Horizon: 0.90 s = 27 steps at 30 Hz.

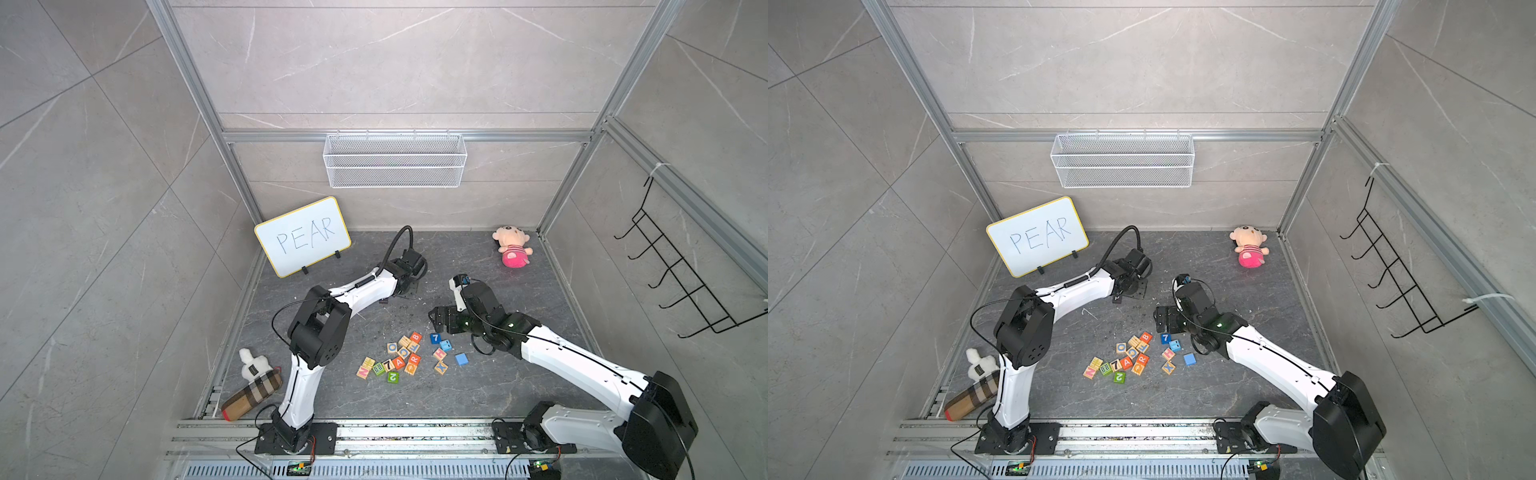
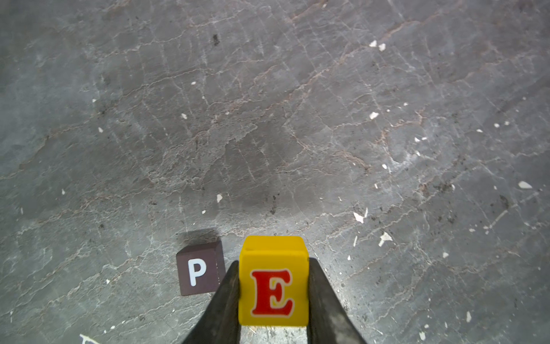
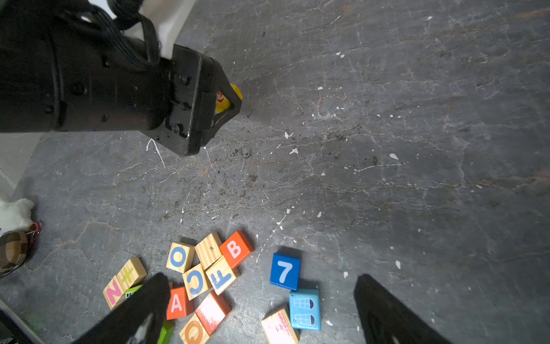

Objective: Spell the uppercase word “pear” with letter blocks
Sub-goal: Adjust the letter block at the center of the board.

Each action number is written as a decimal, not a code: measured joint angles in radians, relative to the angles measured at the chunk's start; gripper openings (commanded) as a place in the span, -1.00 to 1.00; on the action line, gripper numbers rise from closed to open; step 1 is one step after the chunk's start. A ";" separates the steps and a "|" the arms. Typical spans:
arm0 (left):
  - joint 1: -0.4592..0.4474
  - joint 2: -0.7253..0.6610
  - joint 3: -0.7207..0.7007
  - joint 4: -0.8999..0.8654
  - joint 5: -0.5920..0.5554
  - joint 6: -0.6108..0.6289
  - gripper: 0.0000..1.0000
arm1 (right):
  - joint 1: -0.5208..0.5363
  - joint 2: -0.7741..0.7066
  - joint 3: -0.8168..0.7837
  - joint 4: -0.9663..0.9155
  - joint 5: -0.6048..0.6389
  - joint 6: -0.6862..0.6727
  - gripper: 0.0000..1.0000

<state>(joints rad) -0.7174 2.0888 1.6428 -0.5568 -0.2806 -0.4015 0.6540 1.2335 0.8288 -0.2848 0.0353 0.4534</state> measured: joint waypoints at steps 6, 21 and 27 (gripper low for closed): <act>0.004 0.042 0.001 -0.005 0.000 -0.052 -0.68 | 0.000 0.000 0.000 0.000 0.006 0.000 0.99; 0.004 0.094 0.015 -0.024 0.021 -0.089 -0.69 | 0.000 0.003 0.000 0.021 0.005 0.000 0.99; 0.004 0.119 0.020 -0.021 0.029 -0.090 -0.69 | 0.000 0.003 0.000 0.024 0.005 0.000 0.99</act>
<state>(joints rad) -0.7136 2.2074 1.6630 -0.5774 -0.2516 -0.4919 0.6540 1.2362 0.8284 -0.2604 0.0402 0.4538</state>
